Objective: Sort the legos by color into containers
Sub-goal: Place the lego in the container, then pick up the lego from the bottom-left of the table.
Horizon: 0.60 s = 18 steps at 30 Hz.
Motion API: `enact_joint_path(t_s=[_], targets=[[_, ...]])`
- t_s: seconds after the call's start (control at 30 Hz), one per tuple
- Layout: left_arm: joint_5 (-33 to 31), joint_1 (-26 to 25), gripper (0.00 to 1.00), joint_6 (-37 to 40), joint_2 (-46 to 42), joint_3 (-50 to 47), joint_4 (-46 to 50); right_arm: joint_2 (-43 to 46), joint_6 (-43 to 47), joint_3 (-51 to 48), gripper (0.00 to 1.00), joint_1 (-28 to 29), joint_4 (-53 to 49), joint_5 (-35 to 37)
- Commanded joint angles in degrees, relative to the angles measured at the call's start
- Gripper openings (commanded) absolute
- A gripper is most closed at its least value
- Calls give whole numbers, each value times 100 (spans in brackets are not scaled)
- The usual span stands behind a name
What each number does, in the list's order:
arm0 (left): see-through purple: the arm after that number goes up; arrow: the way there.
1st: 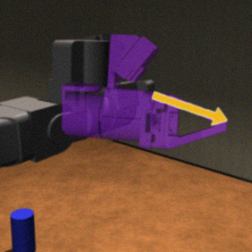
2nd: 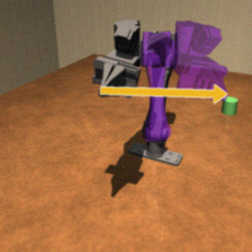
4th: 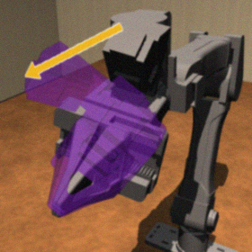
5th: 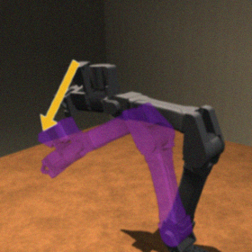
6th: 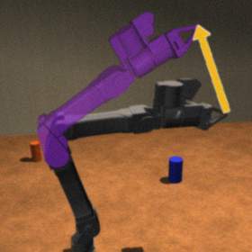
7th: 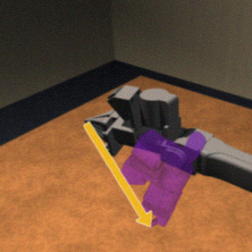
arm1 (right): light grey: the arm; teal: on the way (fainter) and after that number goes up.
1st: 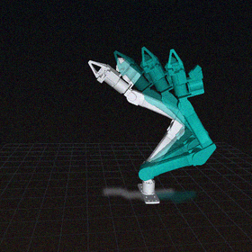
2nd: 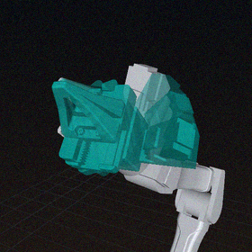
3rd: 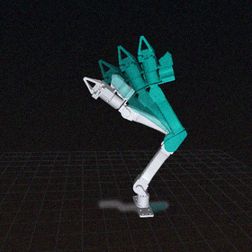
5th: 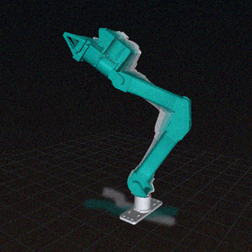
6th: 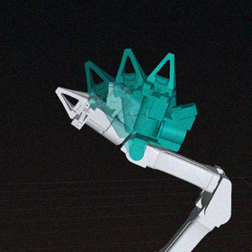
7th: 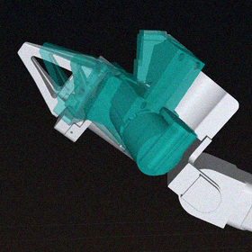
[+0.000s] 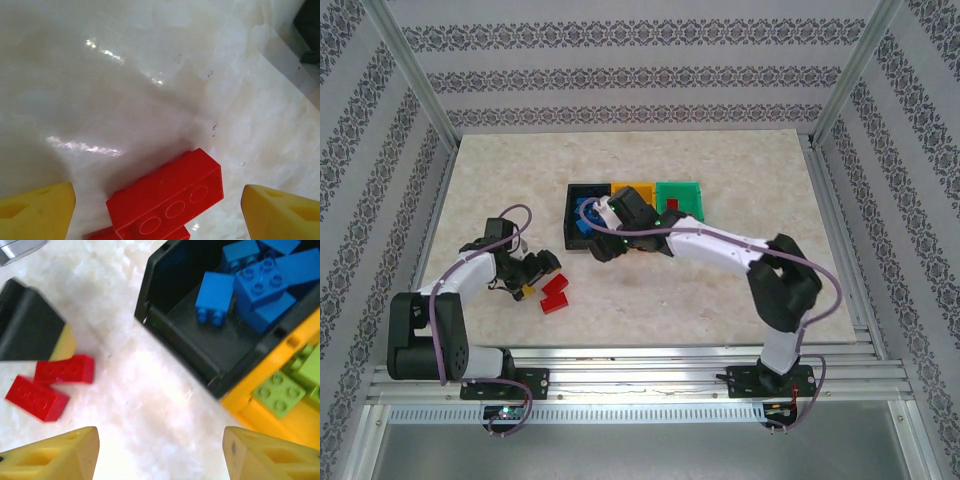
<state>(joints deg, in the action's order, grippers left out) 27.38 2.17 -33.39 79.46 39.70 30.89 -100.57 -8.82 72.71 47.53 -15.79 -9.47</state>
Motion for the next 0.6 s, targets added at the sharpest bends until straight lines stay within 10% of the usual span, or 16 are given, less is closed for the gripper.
enact_joint_path(t_s=[0.0,0.57], targets=[[-399,-279,86,178,187,313,214,301,-228,-612,67,-20,244,124],[-2589,-1957,84,795,1432,1728,1709,825,-461,-1495,67,-107,565,183]])
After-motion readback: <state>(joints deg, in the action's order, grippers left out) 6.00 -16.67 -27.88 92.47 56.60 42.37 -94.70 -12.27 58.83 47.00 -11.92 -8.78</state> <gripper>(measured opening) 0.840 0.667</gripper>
